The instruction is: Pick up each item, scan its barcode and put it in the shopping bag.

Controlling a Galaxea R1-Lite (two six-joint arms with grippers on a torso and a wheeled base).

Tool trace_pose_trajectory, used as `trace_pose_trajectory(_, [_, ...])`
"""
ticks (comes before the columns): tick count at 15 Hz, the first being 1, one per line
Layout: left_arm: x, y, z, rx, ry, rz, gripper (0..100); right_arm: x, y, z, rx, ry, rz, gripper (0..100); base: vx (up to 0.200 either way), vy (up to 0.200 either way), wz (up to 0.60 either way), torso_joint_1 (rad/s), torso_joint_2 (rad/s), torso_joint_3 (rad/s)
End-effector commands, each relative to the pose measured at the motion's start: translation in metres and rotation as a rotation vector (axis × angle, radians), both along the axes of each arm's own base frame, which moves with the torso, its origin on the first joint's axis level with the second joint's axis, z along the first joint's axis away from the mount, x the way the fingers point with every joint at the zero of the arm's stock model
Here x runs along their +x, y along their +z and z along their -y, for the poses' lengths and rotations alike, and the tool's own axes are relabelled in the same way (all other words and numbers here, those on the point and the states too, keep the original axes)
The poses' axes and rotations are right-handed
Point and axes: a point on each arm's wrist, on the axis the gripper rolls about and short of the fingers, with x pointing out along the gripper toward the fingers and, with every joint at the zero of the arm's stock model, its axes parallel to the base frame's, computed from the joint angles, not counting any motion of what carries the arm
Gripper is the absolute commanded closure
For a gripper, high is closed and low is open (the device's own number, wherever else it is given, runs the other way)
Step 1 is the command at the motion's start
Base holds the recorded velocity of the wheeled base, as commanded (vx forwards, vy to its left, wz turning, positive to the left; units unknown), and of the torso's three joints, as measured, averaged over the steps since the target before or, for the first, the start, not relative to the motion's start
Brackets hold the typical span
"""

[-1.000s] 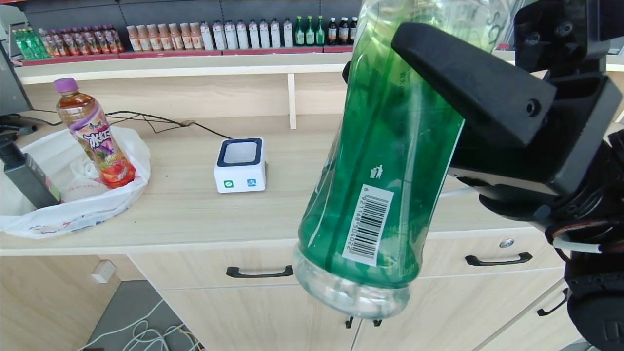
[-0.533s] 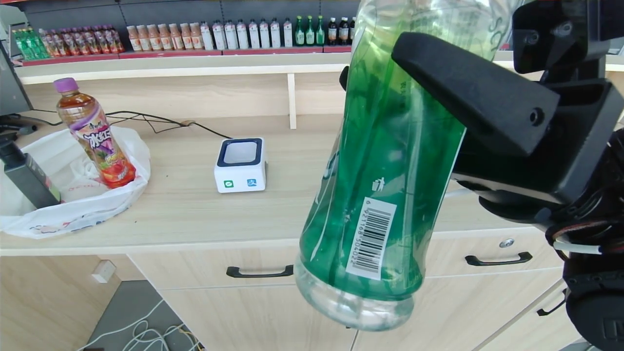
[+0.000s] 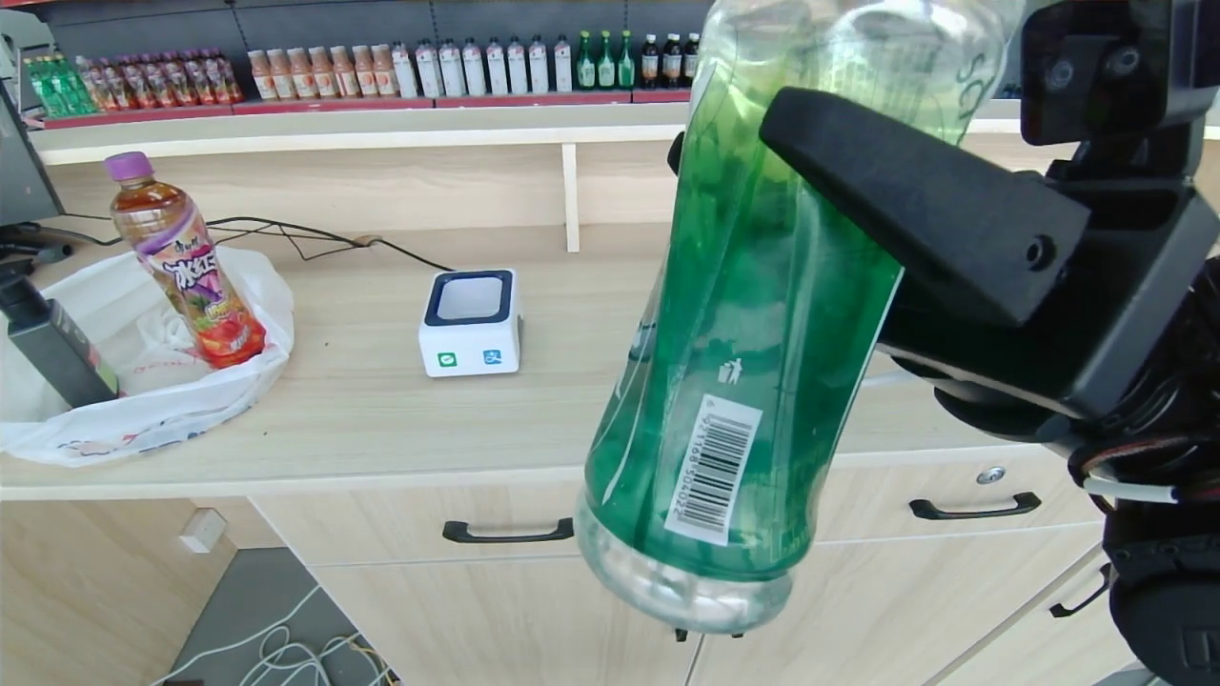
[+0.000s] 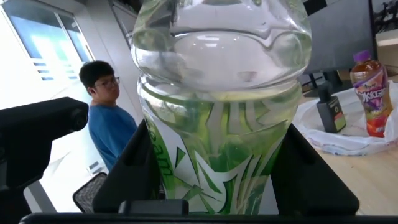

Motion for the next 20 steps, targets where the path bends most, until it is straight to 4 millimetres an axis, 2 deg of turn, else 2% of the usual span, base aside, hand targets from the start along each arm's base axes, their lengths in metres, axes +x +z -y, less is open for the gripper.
trace_pose_trajectory(1, [0.0,0.0,0.0,0.0,0.0,0.0,0,-0.004,-0.006,0.004,-0.015,-0.022,0.017,100,0.0,0.0,0.0,0.0,0.0,0.0])
trace_pose_trajectory(3, [0.0,0.0,0.0,0.0,0.0,0.0,0,-0.011,-0.016,0.013,-0.037,-0.068,0.041,100,0.0,0.0,0.0,0.0,0.0,0.0])
trace_pose_trajectory(6, [0.0,0.0,0.0,0.0,0.0,0.0,0,-0.008,-0.026,0.025,-0.062,-0.183,0.113,100,0.0,0.0,0.0,0.0,0.0,0.0])
trace_pose_trajectory(11, [0.0,0.0,0.0,0.0,0.0,0.0,0,0.001,-0.049,0.038,-0.076,-0.593,0.155,100,0.0,0.0,0.0,0.0,0.0,0.0])
trace_pose_trajectory(13, [0.0,0.0,0.0,0.0,0.0,0.0,0,0.015,-0.059,0.046,-0.117,-0.869,0.182,100,0.0,0.0,0.0,0.0,0.0,0.0])
trace_pose_trajectory(18, [0.0,0.0,0.0,0.0,0.0,0.0,0,0.024,-0.056,0.051,-0.12,-1.097,0.194,100,0.0,0.0,0.0,0.0,0.0,0.0])
trace_pose_trajectory(20, [0.0,0.0,0.0,0.001,0.0,0.0,0,0.03,-0.048,0.058,-0.105,-1.208,0.212,100,0.0,0.0,0.0,0.0,0.0,0.0])
